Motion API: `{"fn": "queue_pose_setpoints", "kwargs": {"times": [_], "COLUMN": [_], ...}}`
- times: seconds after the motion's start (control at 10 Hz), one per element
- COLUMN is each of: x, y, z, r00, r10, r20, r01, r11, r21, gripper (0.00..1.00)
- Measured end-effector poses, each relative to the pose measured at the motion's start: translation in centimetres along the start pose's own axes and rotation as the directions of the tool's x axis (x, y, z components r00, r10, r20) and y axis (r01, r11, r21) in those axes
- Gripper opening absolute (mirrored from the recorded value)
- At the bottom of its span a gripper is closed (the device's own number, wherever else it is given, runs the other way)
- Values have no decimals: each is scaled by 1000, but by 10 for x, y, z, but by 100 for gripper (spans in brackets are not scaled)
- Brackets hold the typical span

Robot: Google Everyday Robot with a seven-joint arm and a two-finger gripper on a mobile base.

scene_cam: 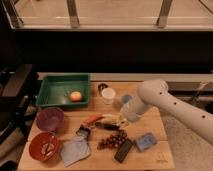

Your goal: Place grapes in purple bowl

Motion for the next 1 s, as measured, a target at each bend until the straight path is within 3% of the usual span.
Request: {"fn": "queue_pose_setpoints", "kwargs": {"times": [0.3,0.8,0.9,1.0], "x": [4,5,6,8], "y": [14,27,28,29], "z": [32,61,64,65], "r00": [999,994,993,991], "r10": [33,69,75,86], "r20": [35,87,93,99], "r01": [-32,-60,-65,-75], "r11": [998,993,992,991], "r21": [-52,-104,-107,-109], "gripper": [80,79,74,62]}}
